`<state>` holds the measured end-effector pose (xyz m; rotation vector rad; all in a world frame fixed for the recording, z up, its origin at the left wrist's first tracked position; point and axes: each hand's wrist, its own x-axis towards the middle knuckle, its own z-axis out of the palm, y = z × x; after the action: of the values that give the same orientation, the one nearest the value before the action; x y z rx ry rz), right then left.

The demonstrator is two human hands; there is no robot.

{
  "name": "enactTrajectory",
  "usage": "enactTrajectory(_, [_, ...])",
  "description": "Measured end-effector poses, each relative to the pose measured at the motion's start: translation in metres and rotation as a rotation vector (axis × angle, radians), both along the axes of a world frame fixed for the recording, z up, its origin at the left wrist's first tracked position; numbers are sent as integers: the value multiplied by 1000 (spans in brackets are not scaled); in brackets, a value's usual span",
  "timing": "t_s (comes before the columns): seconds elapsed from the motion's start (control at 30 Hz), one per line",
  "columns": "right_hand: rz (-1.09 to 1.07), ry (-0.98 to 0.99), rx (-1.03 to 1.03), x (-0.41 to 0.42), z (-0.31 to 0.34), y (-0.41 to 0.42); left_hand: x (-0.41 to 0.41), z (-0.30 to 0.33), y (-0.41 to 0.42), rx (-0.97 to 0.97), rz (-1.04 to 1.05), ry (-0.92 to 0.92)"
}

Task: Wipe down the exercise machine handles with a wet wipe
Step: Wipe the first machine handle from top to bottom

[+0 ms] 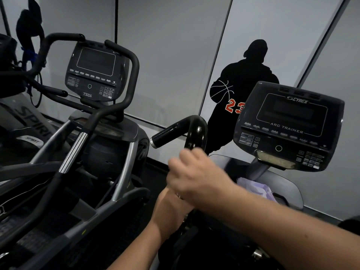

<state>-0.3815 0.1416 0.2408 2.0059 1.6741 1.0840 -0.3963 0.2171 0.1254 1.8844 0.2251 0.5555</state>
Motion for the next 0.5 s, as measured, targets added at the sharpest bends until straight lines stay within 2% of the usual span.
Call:
enactTrajectory(0.03, [-30, -2, 72, 8, 16, 3, -11, -5, 14, -95, -84, 43])
enactTrajectory(0.07, [-89, 3, 143, 17, 33, 6, -10, -9, 19, -161, -74, 21])
enactTrajectory(0.17, [-288, 32, 188, 30, 63, 16, -6, -10, 15, -221, -75, 24])
enactTrajectory(0.27, [-198, 45, 120, 17, 46, 17, -4, -15, 15, -198, -45, 21])
enactTrajectory(0.33, [-78, 63, 23, -2, 19, 14, -5, -18, 19, -121, -110, 18])
enactTrajectory(0.43, [-15, 34, -124, -12, -3, 6, -8, -18, 17, -118, -145, 20])
enactTrajectory(0.5, [-27, 22, -71, -1, 14, 5, -6, -15, 16, -108, -100, 17])
